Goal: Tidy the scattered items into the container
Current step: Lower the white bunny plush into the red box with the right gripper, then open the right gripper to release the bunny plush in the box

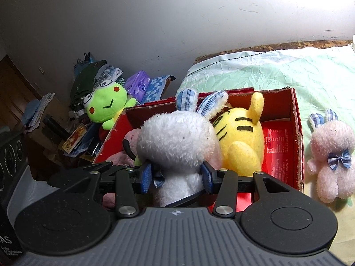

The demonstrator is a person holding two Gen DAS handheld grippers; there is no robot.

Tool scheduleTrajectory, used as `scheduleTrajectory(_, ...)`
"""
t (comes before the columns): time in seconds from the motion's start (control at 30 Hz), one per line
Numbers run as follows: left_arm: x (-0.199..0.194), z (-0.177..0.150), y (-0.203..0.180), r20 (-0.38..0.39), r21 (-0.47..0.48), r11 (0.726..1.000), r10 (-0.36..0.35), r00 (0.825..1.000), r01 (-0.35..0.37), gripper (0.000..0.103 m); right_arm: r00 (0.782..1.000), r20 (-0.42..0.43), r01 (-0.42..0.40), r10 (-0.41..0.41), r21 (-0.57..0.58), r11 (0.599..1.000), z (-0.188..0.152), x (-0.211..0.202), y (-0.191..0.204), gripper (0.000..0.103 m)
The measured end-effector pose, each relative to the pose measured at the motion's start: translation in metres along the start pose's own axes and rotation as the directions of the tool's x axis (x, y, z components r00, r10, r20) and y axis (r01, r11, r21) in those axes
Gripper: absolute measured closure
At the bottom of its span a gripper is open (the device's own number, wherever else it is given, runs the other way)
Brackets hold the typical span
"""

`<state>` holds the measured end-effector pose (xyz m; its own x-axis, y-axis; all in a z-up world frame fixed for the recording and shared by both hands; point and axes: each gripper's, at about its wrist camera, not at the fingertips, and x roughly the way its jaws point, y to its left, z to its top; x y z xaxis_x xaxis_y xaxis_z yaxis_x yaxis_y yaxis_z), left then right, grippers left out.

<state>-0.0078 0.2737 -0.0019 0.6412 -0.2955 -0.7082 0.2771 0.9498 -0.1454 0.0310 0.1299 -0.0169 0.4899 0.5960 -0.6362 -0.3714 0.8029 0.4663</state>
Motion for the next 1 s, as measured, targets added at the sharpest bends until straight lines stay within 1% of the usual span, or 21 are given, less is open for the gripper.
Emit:
scheduleTrajectory(0.13, 0.007, 0.000, 0.003, -0.015, -0.004, 1.000, -0.006, 1.000, 0.006, 0.033, 0.999, -0.052, 0.012, -0.012, -0.014, 1.000, 0.004, 0.010, -0.002, 0.055)
scheduleTrajectory(0.37, 0.018, 0.002, 0.003, -0.041, 0.005, 1.000, -0.010, 0.999, 0.010, 0.033, 0.997, -0.076, 0.009, -0.007, 0.017, 1.000, 0.004, 0.017, -0.013, 0.055)
scheduleTrajectory(0.47, 0.018, 0.003, 0.002, -0.046, 0.011, 1.000, -0.008, 0.999, 0.009, 0.033, 0.997, -0.072, 0.010, -0.009, 0.022, 1.000, 0.003, 0.017, -0.014, 0.055)
scheduleTrajectory(0.77, 0.012, 0.004, 0.001, -0.051, 0.012, 1.000, 0.004, 0.999, -0.003, 0.030, 0.999, -0.033, 0.011, -0.010, 0.027, 1.000, 0.000, 0.007, -0.010, 0.049)
scheduleTrajectory(0.87, 0.010, 0.005, 0.001, -0.053, 0.012, 1.000, 0.005, 0.999, -0.005, 0.027, 1.000, -0.008, 0.025, -0.025, 0.022, 0.999, -0.001, 0.002, -0.007, 0.047)
scheduleTrajectory(0.93, 0.009, 0.005, 0.001, -0.057, 0.013, 1.000, 0.008, 0.998, -0.008, 0.026, 0.999, 0.005, 0.038, -0.038, 0.025, 0.999, -0.002, -0.002, -0.005, 0.043)
scheduleTrajectory(1.0, 0.007, 0.005, -0.001, -0.058, 0.015, 1.000, 0.011, 0.998, -0.010, 0.024, 0.999, 0.016, 0.049, -0.050, 0.027, 0.998, -0.004, -0.005, -0.004, 0.043)
